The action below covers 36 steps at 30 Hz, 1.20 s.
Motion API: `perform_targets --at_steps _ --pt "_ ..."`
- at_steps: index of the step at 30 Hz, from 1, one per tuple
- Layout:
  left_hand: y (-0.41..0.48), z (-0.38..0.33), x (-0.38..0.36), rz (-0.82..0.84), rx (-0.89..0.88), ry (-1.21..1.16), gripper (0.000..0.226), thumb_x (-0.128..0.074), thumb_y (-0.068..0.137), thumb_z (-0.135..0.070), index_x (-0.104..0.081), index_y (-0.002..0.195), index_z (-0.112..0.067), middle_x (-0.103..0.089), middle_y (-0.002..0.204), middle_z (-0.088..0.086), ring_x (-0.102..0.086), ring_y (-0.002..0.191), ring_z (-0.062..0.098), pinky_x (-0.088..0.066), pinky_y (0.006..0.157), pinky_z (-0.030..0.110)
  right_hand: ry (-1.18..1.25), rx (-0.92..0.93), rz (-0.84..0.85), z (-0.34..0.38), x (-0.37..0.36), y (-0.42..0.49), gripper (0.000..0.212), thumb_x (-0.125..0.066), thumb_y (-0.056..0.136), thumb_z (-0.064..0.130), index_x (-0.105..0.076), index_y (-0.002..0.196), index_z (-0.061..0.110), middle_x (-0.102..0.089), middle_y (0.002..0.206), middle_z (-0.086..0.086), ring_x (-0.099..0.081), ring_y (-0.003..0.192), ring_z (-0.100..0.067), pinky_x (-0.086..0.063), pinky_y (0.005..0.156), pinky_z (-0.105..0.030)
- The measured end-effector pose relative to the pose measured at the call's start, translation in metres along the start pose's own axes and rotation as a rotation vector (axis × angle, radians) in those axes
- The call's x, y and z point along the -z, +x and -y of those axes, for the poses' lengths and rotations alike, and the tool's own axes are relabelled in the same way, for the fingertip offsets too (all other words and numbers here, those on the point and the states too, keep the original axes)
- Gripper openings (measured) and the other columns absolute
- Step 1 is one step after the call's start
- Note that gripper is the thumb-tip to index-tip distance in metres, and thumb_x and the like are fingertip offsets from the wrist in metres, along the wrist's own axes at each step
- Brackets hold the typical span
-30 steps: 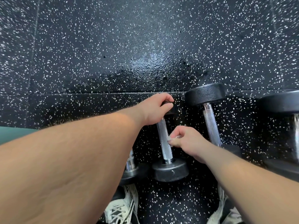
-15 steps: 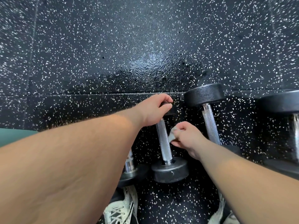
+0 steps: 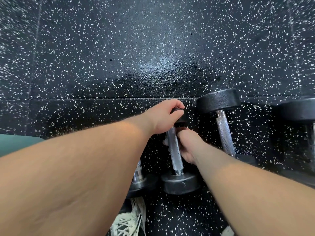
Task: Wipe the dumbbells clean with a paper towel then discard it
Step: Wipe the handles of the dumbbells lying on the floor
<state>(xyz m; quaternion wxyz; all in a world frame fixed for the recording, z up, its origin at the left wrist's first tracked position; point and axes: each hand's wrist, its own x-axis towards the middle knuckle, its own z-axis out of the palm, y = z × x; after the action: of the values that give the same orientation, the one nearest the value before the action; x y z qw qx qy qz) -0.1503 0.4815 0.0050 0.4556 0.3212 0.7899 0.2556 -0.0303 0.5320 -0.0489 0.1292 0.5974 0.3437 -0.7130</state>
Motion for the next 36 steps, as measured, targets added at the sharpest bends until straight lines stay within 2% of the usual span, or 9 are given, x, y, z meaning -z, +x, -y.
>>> perform_targets --at_steps 3,6,12,17,21,25,30,33,36 --pt "-0.001 -0.001 0.001 -0.003 -0.01 0.012 0.024 -0.05 0.103 -0.028 -0.058 0.125 -0.024 -0.052 0.087 -0.019 -0.048 0.076 -0.006 -0.031 0.064 -0.004 -0.067 -0.05 0.058 -0.002 0.005 -0.002 0.032 -0.037 0.094 0.002 -0.063 0.112 0.011 -0.074 0.076 -0.017 -0.075 0.086 -0.033 -0.054 0.098 -0.048" --pt "-0.001 -0.001 0.001 -0.004 -0.013 0.015 0.024 -0.05 0.103 -0.027 -0.058 0.125 -0.023 -0.053 0.086 -0.018 -0.048 0.076 -0.004 -0.031 0.064 -0.004 -0.042 -0.007 0.111 -0.008 0.009 -0.003 0.031 -0.033 0.098 -0.005 -0.057 0.113 0.007 -0.07 0.077 -0.019 -0.072 0.073 -0.028 -0.056 0.09 -0.048" --pt "0.0 0.0 0.0 -0.002 -0.007 0.008 0.023 -0.05 0.102 -0.027 -0.058 0.124 -0.024 -0.053 0.085 -0.019 -0.048 0.074 -0.008 -0.032 0.063 -0.002 -0.228 0.119 0.101 -0.015 0.022 -0.007 0.016 -0.048 0.101 0.004 -0.06 0.11 0.009 -0.076 0.09 -0.017 -0.073 0.085 -0.024 -0.056 0.074 -0.036" --pt "-0.003 -0.004 0.001 0.002 0.008 0.01 0.023 -0.05 0.103 -0.027 -0.058 0.124 -0.023 -0.054 0.085 -0.017 -0.048 0.072 -0.005 -0.033 0.061 -0.002 -0.513 0.207 -0.034 -0.032 0.032 0.001 0.016 -0.059 0.082 0.026 -0.069 0.087 0.037 -0.076 0.086 0.0 -0.072 0.091 -0.028 -0.058 0.088 -0.053" --pt "-0.005 -0.007 0.003 0.008 0.049 0.008 0.019 -0.049 0.103 -0.028 -0.057 0.12 -0.028 -0.055 0.085 -0.017 -0.048 0.071 -0.004 -0.033 0.059 -0.002 -0.745 0.212 -0.043 -0.026 0.04 -0.014 0.026 -0.051 0.079 0.02 -0.067 0.079 0.041 -0.072 0.081 0.005 -0.07 0.085 -0.023 -0.057 0.084 -0.042" --pt "-0.004 -0.006 -0.007 -0.086 0.12 0.046 0.013 -0.052 0.095 -0.033 -0.061 0.104 -0.031 -0.061 0.085 -0.015 -0.059 0.08 0.01 -0.045 0.077 0.021 -1.111 0.127 0.054 -0.019 0.047 -0.029 0.025 -0.046 0.088 0.008 -0.058 0.076 0.027 -0.062 0.08 0.011 -0.057 0.075 -0.012 -0.046 0.067 -0.027" --pt "-0.004 -0.005 -0.025 -0.349 0.148 0.158 0.017 -0.052 0.08 -0.041 -0.058 0.09 -0.028 -0.065 0.085 -0.009 -0.059 0.089 0.022 -0.048 0.085 0.036 -1.423 0.067 0.236 0.012 0.035 -0.027 0.016 -0.05 0.089 0.008 -0.058 0.087 0.021 -0.068 0.098 -0.004 -0.062 0.093 -0.026 -0.048 0.077 -0.03" --pt "-0.001 -0.005 -0.021 -0.308 0.153 0.176 0.016 -0.056 0.081 -0.04 -0.055 0.088 -0.026 -0.063 0.082 -0.008 -0.058 0.084 0.023 -0.048 0.081 0.037 -1.346 0.056 0.25 0.031 0.033 -0.02 0.018 -0.06 0.08 0.001 -0.06 0.079 0.018 -0.076 0.095 -0.015 -0.073 0.087 -0.034 -0.062 0.076 -0.043" --pt "-0.003 -0.013 -0.017 -0.267 0.168 0.208 0.014 -0.054 0.083 -0.038 -0.052 0.088 -0.025 -0.06 0.084 -0.007 -0.056 0.083 0.023 -0.047 0.082 0.04 -1.146 0.193 0.115 0.044 0.045 -0.019 0.017 -0.051 0.082 0.011 -0.061 0.083 0.024 -0.076 0.086 -0.006 -0.074 0.086 -0.029 -0.061 0.08 -0.05"
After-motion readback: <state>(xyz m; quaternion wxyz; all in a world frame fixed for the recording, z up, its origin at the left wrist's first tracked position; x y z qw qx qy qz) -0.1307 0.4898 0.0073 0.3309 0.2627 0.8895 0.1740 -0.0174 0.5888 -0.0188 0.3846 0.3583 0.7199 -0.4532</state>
